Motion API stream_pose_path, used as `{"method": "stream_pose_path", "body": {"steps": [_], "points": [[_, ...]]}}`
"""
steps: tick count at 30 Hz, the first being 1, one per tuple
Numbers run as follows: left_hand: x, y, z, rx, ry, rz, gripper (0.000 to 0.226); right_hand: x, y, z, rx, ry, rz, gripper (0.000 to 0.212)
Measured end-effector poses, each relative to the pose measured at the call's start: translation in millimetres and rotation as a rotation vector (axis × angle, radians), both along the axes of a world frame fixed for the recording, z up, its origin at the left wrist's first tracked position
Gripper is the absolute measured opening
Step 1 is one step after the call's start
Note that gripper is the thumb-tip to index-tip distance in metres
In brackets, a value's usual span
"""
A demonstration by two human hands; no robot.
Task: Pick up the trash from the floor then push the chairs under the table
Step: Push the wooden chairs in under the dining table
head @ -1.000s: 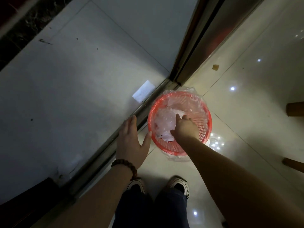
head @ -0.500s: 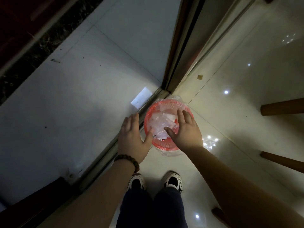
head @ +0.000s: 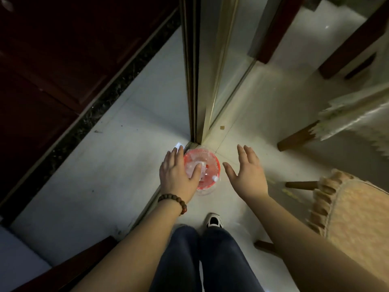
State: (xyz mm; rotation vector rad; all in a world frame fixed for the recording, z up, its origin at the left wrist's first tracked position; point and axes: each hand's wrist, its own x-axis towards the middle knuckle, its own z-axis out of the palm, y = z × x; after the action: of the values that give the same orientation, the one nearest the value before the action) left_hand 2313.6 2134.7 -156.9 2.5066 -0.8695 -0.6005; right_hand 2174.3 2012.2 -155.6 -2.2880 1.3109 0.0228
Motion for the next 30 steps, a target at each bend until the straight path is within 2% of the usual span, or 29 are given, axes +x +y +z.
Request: {"method": "stream_pose_path", "body": {"steps": [6,13,23,30], "points": [[-23,11,64,-0.072,-0.018,-0.103,0.073,-44,35,66,-0.041,0.004,-0.144,0.067],[-71,23,93,-0.107,-0.023,-0.402,0.072,-94,94,101,-0.086,-0.039,-0.415,0.062],[-205,51,117,-0.129,0.041,-0.889,0.074,-230,212,125,-0.131,-0.050,-0.943,0.058],[-309,86,130,-0.140,0.052,-1.127,0.074,-334,292,140,-0.191,-0.065,-1.245,0.052]]}}
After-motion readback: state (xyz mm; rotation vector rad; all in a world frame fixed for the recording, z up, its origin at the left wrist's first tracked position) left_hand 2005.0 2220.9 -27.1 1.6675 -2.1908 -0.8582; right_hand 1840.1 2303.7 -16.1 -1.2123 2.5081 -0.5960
